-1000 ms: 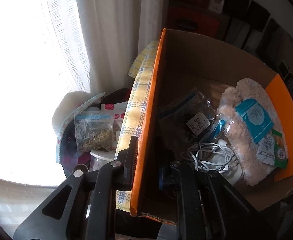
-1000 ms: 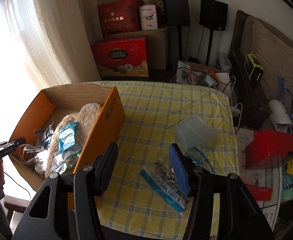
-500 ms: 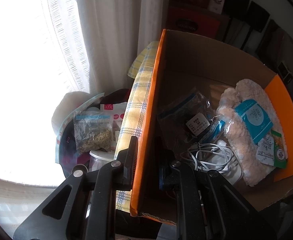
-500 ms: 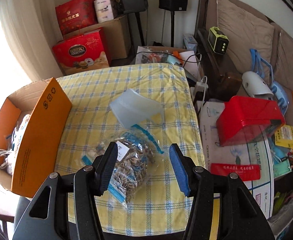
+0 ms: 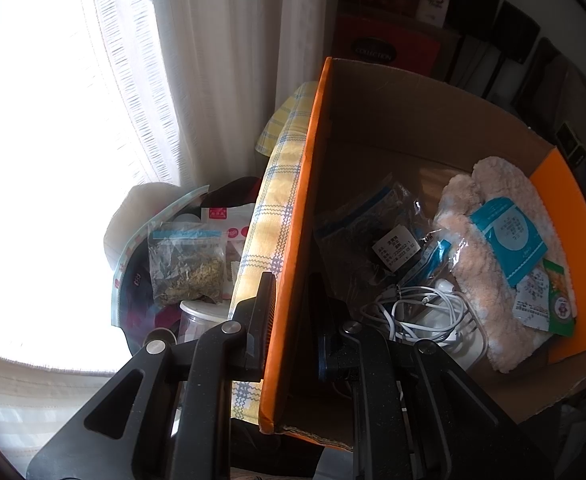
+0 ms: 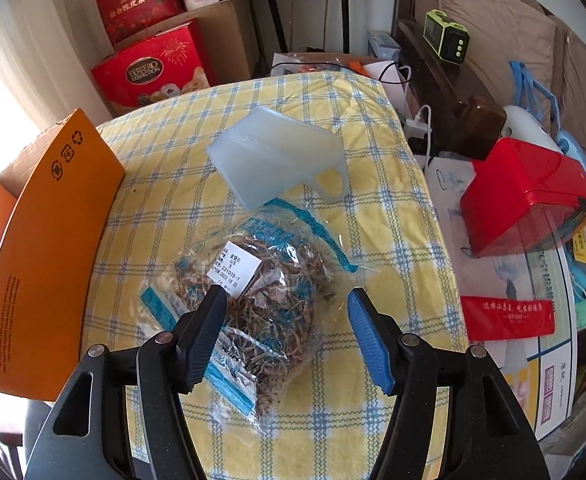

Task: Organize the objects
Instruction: 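Return the right gripper to the table and grasp the labelled zip bag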

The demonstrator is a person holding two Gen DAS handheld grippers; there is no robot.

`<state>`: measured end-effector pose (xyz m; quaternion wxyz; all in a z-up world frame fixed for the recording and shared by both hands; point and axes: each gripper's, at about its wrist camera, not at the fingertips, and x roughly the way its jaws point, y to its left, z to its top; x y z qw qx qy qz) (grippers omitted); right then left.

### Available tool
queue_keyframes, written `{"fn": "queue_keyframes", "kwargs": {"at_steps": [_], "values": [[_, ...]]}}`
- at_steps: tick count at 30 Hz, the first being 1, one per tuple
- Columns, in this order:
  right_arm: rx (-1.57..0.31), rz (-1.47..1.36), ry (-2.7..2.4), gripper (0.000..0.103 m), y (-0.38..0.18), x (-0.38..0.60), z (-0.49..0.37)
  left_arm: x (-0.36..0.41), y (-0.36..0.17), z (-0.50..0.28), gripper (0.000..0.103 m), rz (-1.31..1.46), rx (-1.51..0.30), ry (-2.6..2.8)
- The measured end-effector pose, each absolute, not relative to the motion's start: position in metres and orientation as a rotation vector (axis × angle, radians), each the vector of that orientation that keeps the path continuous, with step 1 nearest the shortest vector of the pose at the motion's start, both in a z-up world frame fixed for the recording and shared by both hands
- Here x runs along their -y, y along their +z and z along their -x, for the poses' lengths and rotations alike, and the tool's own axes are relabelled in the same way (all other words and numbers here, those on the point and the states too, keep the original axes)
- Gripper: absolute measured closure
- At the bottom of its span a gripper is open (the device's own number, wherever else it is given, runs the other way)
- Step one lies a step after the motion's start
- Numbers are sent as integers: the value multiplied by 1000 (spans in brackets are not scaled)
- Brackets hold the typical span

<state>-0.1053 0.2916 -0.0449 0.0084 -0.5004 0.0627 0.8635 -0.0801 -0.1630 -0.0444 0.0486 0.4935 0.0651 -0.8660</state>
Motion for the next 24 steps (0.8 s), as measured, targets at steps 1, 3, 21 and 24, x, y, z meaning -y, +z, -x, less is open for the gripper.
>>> {"fn": "queue_keyframes", "kwargs": {"at_steps": [1, 3, 21, 24], "values": [[-196, 1571, 2696, 39, -47, -291, 106, 163, -44, 80, 88, -1505, -198, -2639], [-208, 1575, 2706, 49, -49, -290, 106, 164, -44, 79, 88, -1505, -199, -2639], [-345, 1505, 2849, 96, 3, -294, 89, 165, -43, 80, 88, -1506, -210, -2643], [-325, 1464, 2889, 97, 20, -290, 83, 165, -43, 80, 88, -1505, -210, -2643]]}}
